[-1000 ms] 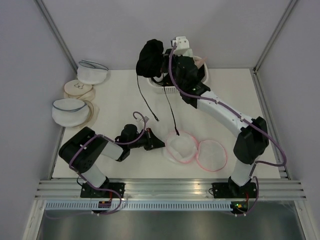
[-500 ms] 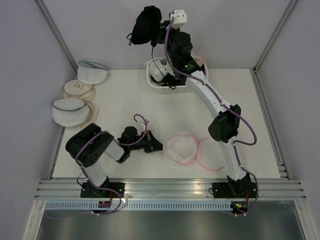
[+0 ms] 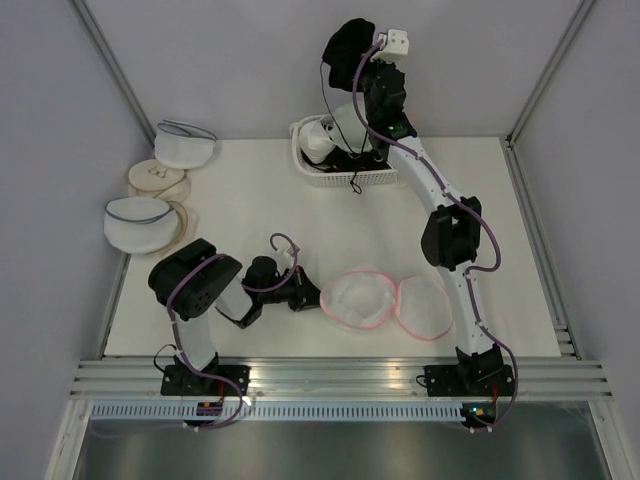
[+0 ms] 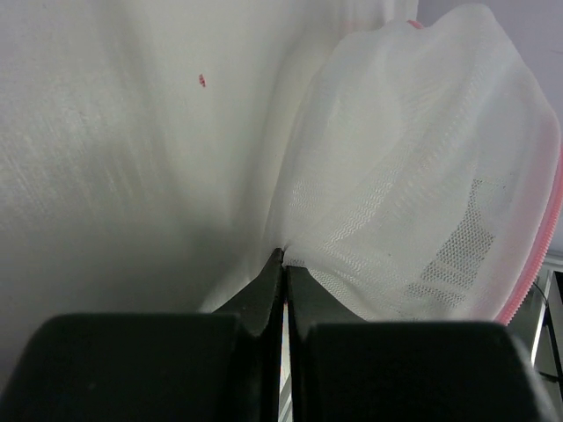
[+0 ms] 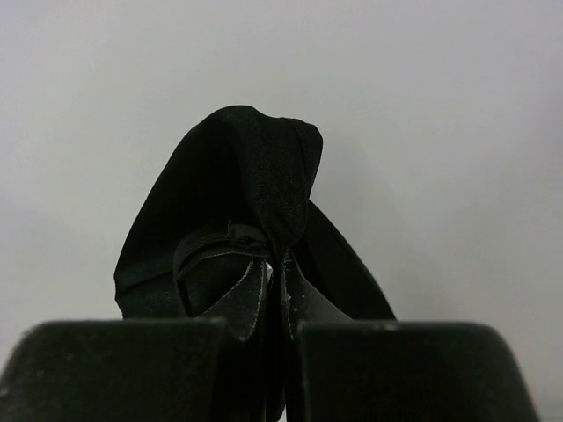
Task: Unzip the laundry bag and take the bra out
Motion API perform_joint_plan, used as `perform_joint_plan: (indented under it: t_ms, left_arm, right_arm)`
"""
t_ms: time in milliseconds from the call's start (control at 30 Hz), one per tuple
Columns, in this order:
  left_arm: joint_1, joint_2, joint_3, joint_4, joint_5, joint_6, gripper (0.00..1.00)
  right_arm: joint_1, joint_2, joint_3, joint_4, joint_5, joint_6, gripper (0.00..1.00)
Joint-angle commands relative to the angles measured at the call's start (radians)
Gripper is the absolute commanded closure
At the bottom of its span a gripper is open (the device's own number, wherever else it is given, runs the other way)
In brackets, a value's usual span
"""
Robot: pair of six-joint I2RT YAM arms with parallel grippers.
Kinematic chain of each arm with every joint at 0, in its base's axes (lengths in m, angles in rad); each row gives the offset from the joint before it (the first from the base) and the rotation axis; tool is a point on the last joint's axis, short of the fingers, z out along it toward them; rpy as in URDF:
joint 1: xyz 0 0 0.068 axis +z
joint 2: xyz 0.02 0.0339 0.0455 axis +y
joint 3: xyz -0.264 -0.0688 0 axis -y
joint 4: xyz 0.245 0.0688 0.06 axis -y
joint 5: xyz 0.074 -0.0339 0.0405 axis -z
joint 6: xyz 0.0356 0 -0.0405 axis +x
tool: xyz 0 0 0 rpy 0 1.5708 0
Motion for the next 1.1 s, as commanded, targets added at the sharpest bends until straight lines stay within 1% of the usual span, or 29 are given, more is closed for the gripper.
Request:
perform_joint_plan:
  t_ms: [0,167,333,533,700,1067]
  left_arm:
    - [-0.003,0.045,0.015,0.09,0.03,-0.035,0.98]
    - [-0.003,0.069,0.028,0.124,0.033,-0.05,0.98]
    - [-0.003,0.048,0.044,0.05,0.026,-0.02,0.98]
    - [-0.003,0.049,0.054,0.044,0.032,-0.018,0.98]
    - [-0.003,0.056,0.051,0.047,0.035,-0.015,0.98]
    - [-0.003,0.057,0.058,0.044,0.037,-0.021,0.98]
  right_arm:
    - [-0.046,0.006,0.056,0.075,0.003,0.051,1.0]
    - [-0.069,0.024,0.043,0.072,-0.044,0.064,1.0]
    - [-0.086,-0.005,0.043,0.107,-0.107,0.1,1.0]
    - [-0.085,-0.067,0.037,0.161,-0.138,0.153,1.0]
    - [-0.079,-0.104,0.023,0.217,-0.143,0.158,1.0]
    - [-0.06,-0.14,0.063,0.27,-0.161,0.156,1.0]
